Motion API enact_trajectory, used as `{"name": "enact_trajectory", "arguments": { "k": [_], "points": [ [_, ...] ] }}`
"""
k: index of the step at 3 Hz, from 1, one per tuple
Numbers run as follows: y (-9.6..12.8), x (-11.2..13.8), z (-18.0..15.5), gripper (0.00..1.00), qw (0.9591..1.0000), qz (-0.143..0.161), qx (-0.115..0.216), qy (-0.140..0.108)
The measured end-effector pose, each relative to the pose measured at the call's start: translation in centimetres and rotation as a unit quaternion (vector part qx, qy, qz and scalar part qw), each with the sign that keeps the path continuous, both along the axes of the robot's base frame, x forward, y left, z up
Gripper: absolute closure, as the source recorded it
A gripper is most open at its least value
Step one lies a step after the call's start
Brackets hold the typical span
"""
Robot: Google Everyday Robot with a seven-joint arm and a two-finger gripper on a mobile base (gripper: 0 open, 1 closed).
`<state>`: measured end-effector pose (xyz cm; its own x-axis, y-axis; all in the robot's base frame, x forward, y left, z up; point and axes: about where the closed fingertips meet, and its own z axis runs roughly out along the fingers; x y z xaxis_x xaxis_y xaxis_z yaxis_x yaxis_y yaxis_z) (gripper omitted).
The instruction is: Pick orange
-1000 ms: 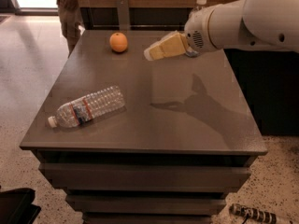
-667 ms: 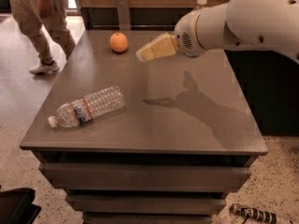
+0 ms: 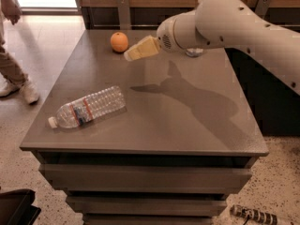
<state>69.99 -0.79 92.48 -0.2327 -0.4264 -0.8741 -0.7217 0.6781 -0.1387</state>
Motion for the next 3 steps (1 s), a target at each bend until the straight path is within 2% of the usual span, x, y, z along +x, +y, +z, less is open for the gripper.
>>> {"name": "enact_trajectory", "arguments": {
  "k": [1, 3],
  "points": [
    [2.1, 3.2, -1.5, 0.00, 0.9996, 0.010, 0.027, -0.006],
    [6.1, 7.4, -4.2, 0.00, 0.9960, 0.015, 0.084, -0.024]
  ]
}}
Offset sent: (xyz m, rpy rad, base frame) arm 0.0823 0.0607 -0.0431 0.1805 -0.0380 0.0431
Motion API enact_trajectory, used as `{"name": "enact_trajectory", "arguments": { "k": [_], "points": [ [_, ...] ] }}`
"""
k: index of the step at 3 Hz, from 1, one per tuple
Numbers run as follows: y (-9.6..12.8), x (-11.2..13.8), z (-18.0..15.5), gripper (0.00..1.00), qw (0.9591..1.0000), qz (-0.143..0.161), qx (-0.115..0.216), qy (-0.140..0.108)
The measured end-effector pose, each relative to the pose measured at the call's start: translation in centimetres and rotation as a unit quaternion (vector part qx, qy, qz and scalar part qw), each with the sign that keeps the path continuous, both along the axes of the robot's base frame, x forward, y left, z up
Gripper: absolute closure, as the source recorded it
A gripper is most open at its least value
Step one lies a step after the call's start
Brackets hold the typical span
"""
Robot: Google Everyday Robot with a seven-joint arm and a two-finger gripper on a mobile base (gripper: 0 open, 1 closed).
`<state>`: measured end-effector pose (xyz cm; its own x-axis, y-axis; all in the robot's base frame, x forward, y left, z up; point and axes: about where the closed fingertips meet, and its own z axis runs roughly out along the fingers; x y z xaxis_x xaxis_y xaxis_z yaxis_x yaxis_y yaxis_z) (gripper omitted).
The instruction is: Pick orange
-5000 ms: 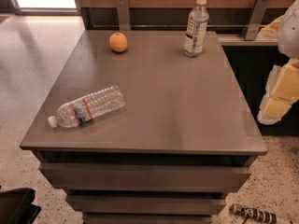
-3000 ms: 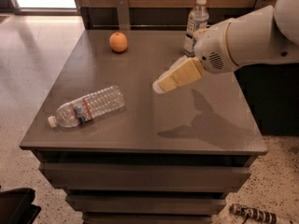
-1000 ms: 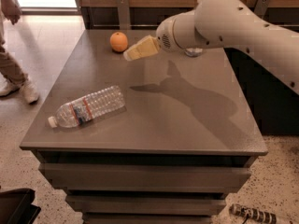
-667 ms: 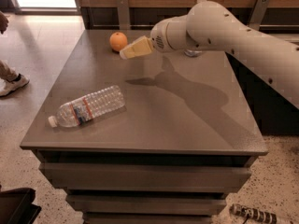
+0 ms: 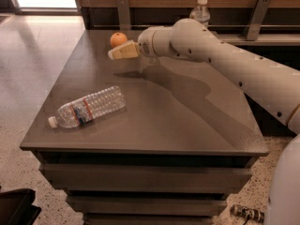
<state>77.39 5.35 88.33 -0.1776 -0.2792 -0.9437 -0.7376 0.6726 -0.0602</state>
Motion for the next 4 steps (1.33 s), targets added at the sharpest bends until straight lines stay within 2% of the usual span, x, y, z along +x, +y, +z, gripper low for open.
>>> {"name": "enact_trajectory", "arguments": {
  "k": [2, 4],
  "points": [
    [1.0, 2.9, -1.0, 0.00, 0.9999, -0.005, -0.014, 0.001],
    [1.4, 7.4, -1.9, 0.00, 1.0000, -0.006, -0.003, -0.005]
  ]
}}
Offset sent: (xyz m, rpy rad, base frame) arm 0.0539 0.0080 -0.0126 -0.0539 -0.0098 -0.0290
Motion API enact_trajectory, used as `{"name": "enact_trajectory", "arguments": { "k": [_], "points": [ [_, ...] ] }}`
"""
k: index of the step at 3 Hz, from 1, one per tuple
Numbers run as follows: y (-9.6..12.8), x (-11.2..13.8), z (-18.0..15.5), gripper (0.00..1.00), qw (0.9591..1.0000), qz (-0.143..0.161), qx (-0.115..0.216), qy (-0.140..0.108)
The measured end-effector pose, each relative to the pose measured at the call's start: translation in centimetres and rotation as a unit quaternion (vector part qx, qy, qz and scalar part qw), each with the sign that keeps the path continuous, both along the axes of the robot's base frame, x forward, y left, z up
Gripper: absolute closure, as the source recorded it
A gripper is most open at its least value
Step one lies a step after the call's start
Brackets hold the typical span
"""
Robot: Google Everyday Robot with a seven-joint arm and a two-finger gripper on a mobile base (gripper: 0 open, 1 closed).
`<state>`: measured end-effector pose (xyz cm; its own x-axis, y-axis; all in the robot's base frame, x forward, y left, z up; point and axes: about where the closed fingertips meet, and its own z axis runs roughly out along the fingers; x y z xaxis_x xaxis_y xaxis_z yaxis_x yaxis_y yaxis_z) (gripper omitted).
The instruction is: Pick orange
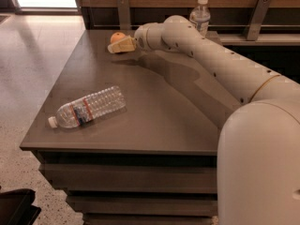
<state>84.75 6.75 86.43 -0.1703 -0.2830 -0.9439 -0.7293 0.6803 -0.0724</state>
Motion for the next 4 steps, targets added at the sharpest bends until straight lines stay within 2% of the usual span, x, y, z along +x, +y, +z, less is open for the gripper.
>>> {"name": "enact_trajectory", "arguments": {
  "k": [1, 3, 4],
  "points": [
    [0.7, 1.9, -0.5, 0.00, 0.9996, 0.000, 0.028, -0.003],
    [3.2, 2.8, -1.5, 0.00, 0.9975, 0.009, 0.071, -0.001],
    [4.3, 2.6, -2.0, 0.18, 0.9974, 0.016, 0.070, 0.002]
  ]
}}
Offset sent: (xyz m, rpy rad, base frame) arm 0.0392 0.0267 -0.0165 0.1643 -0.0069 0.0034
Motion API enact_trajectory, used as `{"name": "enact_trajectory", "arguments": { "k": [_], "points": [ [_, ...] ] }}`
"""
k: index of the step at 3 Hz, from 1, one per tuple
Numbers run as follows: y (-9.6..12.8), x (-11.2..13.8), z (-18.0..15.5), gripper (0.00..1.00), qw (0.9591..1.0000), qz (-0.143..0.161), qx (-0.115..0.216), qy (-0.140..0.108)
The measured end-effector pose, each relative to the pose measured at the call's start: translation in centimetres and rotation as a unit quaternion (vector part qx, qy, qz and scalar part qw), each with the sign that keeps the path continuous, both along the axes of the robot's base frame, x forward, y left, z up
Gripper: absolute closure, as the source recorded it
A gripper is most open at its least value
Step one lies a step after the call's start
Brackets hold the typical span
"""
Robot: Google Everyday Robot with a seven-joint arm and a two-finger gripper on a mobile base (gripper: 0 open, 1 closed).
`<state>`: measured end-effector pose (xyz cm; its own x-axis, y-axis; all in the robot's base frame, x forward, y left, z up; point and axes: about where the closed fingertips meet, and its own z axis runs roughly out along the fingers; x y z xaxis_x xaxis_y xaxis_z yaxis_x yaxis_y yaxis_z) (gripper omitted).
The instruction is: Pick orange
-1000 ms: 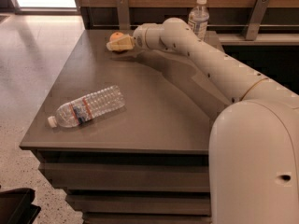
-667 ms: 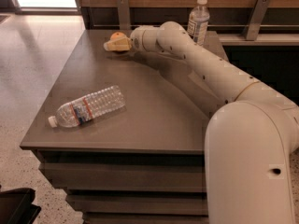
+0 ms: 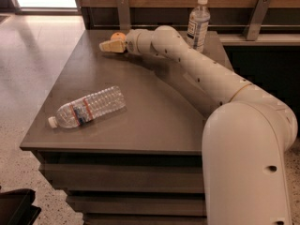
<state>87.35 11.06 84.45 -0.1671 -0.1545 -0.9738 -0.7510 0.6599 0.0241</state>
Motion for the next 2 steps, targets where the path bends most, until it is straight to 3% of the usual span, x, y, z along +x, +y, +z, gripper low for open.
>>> {"name": "enact_trajectory", "arguments": {
  "k": [2],
  "points": [
    [0.59, -0.09, -0.24, 0.64, 1.0000, 0.004, 0.000, 0.002]
  ]
}}
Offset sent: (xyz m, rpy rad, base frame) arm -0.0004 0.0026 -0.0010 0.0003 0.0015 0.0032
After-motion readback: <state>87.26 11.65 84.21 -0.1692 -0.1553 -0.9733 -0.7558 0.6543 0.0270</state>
